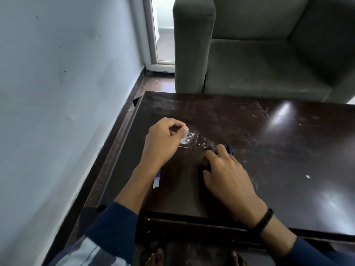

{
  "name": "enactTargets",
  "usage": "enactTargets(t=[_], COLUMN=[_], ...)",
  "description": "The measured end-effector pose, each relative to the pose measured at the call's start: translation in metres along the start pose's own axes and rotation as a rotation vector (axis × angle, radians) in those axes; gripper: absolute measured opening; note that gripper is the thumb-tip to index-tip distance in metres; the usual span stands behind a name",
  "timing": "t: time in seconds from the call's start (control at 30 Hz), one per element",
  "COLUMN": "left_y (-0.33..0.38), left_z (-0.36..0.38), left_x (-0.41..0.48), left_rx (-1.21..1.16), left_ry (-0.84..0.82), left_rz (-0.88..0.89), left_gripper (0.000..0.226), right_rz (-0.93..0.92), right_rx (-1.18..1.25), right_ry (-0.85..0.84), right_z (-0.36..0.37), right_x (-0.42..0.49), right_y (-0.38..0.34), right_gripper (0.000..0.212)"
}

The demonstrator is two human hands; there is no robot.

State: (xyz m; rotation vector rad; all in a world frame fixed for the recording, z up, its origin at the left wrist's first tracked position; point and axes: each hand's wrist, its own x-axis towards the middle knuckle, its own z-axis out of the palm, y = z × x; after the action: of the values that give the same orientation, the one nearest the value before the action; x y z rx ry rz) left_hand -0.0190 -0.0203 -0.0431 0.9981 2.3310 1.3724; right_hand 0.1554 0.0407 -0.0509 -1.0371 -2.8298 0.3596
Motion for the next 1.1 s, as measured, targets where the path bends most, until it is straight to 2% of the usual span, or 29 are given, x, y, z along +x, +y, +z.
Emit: enactTargets(t=[0.13, 0.33, 0.57, 0.63, 0.73, 0.87, 0.97, 1.1], left_y=[0.002, 0.004, 0.004, 0.002, 0.004, 0.014, 0.018, 0.018], left_z=[0.003, -0.001, -0.007, -0.006, -0.002, 0.003, 0.004, 0.001], left_x=[-0.002, -0.004, -0.001, -0.004, -0.008, -0.016, -0.018, -0.018], left_rx=[0.020, 0.003, -0.085, -0.098, -0.135, -0.375, -0.514, -0.588], left_ry=[-0.013, -0.028, -0.040, -0.072, -0.182, -0.314, -0.276, -0.225], left_rz=[0.007, -0.051, -0.153, -0.197, -0.285, -0.400, -0.408, -0.413], left_gripper=[0.010, 0.010, 0.007, 0.011, 0.011, 0.011, 0.011, 0.016], right_rz=[0.003, -0.065, 0.046, 0.102, 0.217, 0.243, 0.232, 0.192], right_rx=[0.017, 0.142, 0.261, 0.385, 0.706, 1.007, 1.146, 1.169], right_ry=[-0.006, -0.041, -0.055, -0.051, -0.044, 0.004, 0.006, 0.005], right_z=[0.004, 0.008, 0.010, 0.008, 0.007, 0.006, 0.002, 0.004], right_x=[0.005, 0.006, 0.009, 0.010, 0.014, 0.019, 0.017, 0.017], right_y=[-0.004, -0.006, -0.005, -0.006, -0.008, -0.009, -0.010, -0.009], right_gripper=[0.017, 0.033, 0.039, 0.039, 0.034, 0.020, 0.019, 0.015])
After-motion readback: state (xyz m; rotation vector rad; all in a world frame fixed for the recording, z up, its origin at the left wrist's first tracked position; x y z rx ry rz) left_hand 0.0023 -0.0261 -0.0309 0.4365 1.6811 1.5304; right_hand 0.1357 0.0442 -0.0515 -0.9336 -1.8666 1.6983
